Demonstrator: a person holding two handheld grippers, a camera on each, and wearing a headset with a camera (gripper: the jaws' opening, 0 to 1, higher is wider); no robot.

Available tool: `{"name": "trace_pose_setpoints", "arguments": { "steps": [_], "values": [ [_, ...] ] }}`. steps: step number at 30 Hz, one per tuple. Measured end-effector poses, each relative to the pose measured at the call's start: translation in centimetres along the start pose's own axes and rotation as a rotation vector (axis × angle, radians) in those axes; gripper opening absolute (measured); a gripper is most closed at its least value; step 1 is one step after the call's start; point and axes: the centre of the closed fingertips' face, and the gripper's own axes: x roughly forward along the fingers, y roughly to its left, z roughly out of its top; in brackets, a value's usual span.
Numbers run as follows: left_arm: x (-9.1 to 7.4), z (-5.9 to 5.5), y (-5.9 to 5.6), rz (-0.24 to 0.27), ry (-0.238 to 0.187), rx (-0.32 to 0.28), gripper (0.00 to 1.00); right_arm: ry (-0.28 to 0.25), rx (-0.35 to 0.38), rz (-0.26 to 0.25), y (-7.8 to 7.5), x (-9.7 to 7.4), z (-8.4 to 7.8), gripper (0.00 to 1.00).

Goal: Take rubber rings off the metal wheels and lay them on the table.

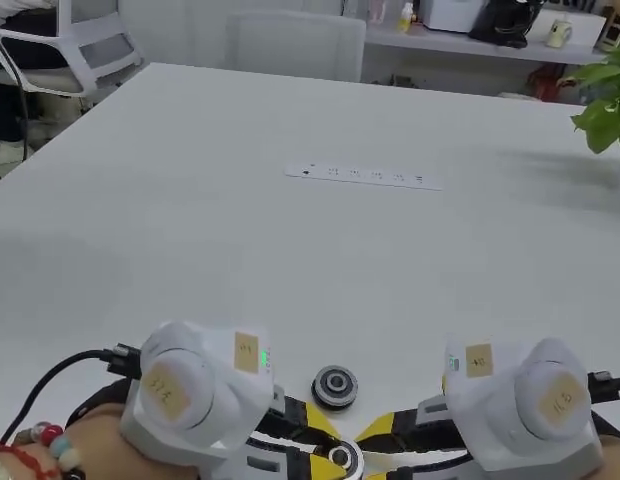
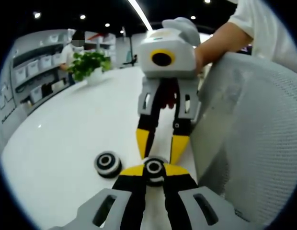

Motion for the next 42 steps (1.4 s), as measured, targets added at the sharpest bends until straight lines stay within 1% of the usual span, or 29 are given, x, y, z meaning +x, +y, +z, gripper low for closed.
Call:
{"name": "trace_pose_setpoints", "arguments": {
  "steps": [2,4,7,9,16,20,23,24,25,30,32,37,38,40,41,42],
  "values": [
    [0.0,0.0,0.0,0.002,0.000,-0.001,0.14,0.019,-0.016,-0.001,-0.1,-0.1,-0.3,0.17],
    [0.0,0.0,0.1,0.003,0.000,-0.002,0.14,0.017,0.013,0.003,0.0,-0.3,-0.5,0.13],
    [-0.1,-0.1,0.1,0.006,0.000,-0.006,0.14,0.024,-0.008,-0.005,-0.2,-0.4,-0.6,0.06],
    [-0.1,-0.1,0.1,0.007,-0.001,-0.007,0.14,0.032,-0.016,-0.012,-0.3,-0.3,-0.7,0.04],
    [-0.1,-0.1,0.2,0.007,0.001,-0.006,0.14,0.030,0.012,-0.018,-0.3,-0.3,-0.6,0.05],
    [-0.1,-0.1,0.2,0.007,-0.001,-0.007,0.14,0.029,0.004,-0.013,-0.2,-0.3,-0.6,0.08],
    [-0.1,-0.1,0.2,0.010,-0.006,-0.012,0.14,0.029,0.012,-0.010,-0.3,-0.3,-0.6,0.06],
    [-0.1,-0.1,0.2,0.012,-0.010,-0.016,0.14,0.037,-0.008,-0.011,-0.4,-0.3,-0.7,0.03],
    [-0.1,-0.1,0.2,0.012,-0.013,-0.018,0.14,0.036,-0.010,-0.012,-0.4,-0.3,-0.7,0.02],
    [-0.2,-0.1,0.2,0.018,-0.036,-0.048,0.14,0.042,0.011,-0.013,-0.6,-0.4,-0.7,0.00],
    [-0.2,0.0,0.2,0.019,-0.041,-0.054,0.14,0.045,0.034,-0.015,-0.8,-0.5,-0.7,0.00],
    [-0.1,0.0,0.2,0.019,-0.043,-0.053,0.14,0.048,0.143,-0.007,-1.0,-0.6,-0.9,0.00],
    [-0.1,0.1,0.2,0.020,-0.044,-0.054,0.14,0.046,0.150,-0.005,-1.1,-0.6,-0.9,0.00],
    [-0.1,0.1,0.2,0.021,-0.042,-0.052,0.14,0.044,0.189,-0.005,-1.2,-0.6,-1.0,0.00],
    [-0.1,0.1,0.2,0.021,-0.041,-0.051,0.14,0.041,0.237,0.000,-1.2,-0.6,-1.0,0.00],
    [-0.1,0.1,0.2,0.021,-0.040,-0.051,0.14,0.044,0.265,-0.003,-1.2,-0.6,-1.0,0.00]
  ]
}}
